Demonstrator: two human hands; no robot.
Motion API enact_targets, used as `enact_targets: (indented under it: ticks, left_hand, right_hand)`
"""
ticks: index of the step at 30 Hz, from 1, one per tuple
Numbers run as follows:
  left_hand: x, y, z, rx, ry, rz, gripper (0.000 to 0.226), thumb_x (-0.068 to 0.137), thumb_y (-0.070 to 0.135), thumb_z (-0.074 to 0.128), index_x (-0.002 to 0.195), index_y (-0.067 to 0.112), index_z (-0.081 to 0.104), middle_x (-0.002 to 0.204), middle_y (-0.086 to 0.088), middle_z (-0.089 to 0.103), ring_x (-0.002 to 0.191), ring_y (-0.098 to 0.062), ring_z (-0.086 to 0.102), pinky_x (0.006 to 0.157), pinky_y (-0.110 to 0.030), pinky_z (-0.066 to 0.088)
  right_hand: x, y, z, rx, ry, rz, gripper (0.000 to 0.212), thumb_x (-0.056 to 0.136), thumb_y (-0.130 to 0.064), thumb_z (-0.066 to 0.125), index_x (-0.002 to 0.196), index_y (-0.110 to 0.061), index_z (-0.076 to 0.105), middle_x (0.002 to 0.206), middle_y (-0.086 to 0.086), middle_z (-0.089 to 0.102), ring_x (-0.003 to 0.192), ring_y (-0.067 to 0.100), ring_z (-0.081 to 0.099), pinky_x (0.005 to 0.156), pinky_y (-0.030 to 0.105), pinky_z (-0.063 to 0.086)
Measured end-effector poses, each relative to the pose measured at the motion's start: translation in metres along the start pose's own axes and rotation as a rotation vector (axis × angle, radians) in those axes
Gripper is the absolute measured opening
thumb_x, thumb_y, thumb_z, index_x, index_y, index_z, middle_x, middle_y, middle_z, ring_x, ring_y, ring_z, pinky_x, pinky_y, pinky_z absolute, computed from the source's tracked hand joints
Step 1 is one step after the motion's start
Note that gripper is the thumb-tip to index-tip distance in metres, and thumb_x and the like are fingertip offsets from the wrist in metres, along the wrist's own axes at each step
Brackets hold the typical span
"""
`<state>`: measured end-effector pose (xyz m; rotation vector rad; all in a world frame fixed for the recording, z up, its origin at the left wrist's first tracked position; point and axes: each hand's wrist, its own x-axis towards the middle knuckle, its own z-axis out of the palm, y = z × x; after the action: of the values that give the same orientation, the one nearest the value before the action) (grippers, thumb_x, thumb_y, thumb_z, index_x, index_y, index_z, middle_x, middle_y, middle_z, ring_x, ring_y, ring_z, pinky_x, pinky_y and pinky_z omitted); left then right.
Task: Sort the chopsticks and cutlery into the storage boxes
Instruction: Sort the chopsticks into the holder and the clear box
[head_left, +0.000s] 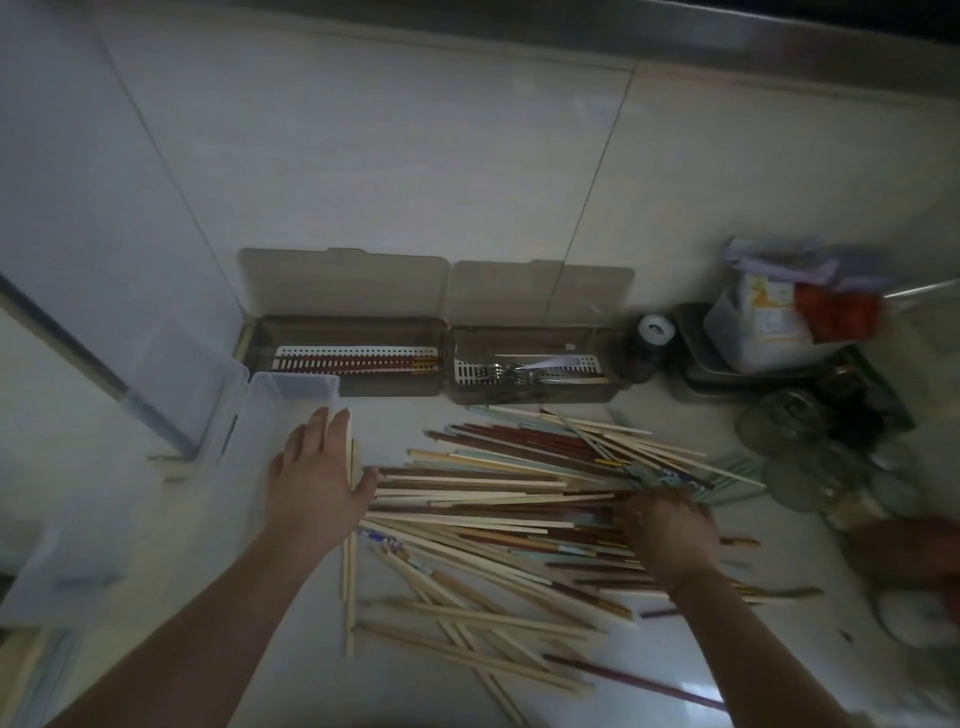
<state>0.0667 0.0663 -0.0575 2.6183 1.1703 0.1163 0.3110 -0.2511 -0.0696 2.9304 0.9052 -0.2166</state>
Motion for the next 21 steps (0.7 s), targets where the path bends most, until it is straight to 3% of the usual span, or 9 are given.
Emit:
enact_targets:
  ticks: [6, 13, 18, 21]
  left_hand:
    - [0.000, 0.000, 0.002, -0.008, -0.007, -0.006, 0.080, 0.085, 0.051, 0.059, 0.149, 0.018, 0.026, 0.156, -0.011, 0.026, 0.140, -0.033, 0.027, 0.107, -0.049, 0.033]
    - [0.001, 0.000, 0.002, -0.012, -0.011, -0.009, 0.079, 0.084, 0.050, 0.060, 0.149, 0.018, 0.027, 0.156, -0.012, 0.026, 0.139, -0.034, 0.028, 0.107, -0.049, 0.033]
    - [0.001, -0.001, 0.002, -0.006, -0.009, -0.008, 0.077, 0.084, 0.048, 0.060, 0.148, 0.017, 0.029, 0.155, -0.012, 0.027, 0.139, -0.034, 0.028, 0.107, -0.049, 0.034]
    - [0.001, 0.000, 0.003, -0.006, -0.008, -0.006, 0.078, 0.084, 0.048, 0.060, 0.148, 0.017, 0.029, 0.155, -0.013, 0.027, 0.139, -0.034, 0.028, 0.106, -0.049, 0.034]
  right_hand:
    - [-0.005, -0.003, 0.003, 0.063, -0.009, -0.106, 0.022, 0.093, -0.037, 0.052, 0.109, -0.041, 0.067, 0.118, -0.012, 0.057, 0.114, 0.017, 0.049, 0.092, 0.029, 0.041]
    - [-0.004, -0.013, -0.006, 0.017, -0.044, -0.129, 0.021, 0.094, -0.039, 0.050, 0.109, -0.041, 0.065, 0.111, -0.011, 0.061, 0.106, 0.014, 0.054, 0.081, 0.024, 0.045]
    - [-0.008, -0.021, -0.005, 0.012, 0.006, -0.083, 0.020, 0.095, -0.043, 0.049, 0.103, -0.037, 0.066, 0.106, -0.013, 0.062, 0.097, 0.010, 0.060, 0.067, 0.018, 0.034]
    - [-0.007, -0.019, -0.004, 0.019, 0.021, -0.125, 0.018, 0.094, -0.039, 0.051, 0.103, -0.036, 0.066, 0.108, -0.013, 0.060, 0.102, 0.012, 0.056, 0.067, 0.020, 0.035]
